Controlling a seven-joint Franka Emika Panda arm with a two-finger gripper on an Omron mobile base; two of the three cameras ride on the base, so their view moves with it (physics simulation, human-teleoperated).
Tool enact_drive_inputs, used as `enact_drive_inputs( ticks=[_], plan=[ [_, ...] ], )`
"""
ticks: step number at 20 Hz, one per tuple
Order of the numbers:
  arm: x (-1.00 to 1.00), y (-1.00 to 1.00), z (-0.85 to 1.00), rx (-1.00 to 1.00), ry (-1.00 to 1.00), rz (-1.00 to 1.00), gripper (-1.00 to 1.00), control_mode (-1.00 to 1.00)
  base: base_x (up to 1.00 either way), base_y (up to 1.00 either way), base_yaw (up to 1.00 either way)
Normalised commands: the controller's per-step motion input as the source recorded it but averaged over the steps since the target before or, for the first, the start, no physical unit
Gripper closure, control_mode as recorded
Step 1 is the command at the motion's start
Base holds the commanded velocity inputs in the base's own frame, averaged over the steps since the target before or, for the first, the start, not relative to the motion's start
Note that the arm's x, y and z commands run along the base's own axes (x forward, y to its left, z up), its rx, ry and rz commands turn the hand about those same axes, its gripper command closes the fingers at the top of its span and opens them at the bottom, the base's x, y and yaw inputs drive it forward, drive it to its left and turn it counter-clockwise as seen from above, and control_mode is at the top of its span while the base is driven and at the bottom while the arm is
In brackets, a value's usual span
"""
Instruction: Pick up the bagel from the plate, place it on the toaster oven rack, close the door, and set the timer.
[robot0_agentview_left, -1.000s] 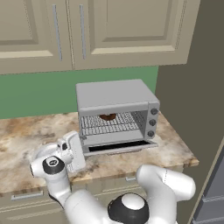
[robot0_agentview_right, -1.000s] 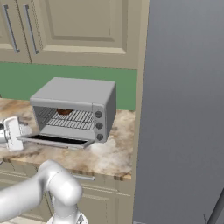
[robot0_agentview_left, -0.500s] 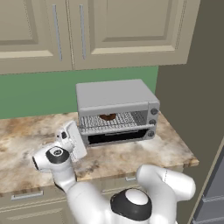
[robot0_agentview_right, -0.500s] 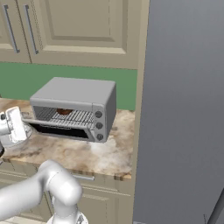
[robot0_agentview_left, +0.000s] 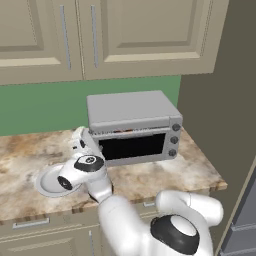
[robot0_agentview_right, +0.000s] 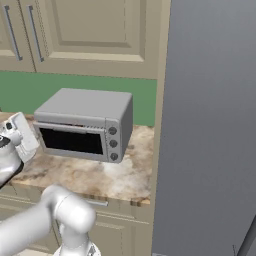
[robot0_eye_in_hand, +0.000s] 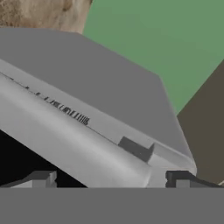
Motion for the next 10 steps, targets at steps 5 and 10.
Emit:
enact_drive_inputs(
  ticks=[5, 10],
  plan=[
    [0.01, -0.19, 0.31, -0.05, 0.0, 0.5, -1.0, -1.0, 0.0, 0.0, 0.0],
    [0.31, -0.19, 0.33, 0.0, 0.0, 0.48, -1.0, -1.0, 0.0, 0.0, 0.0]
  ],
)
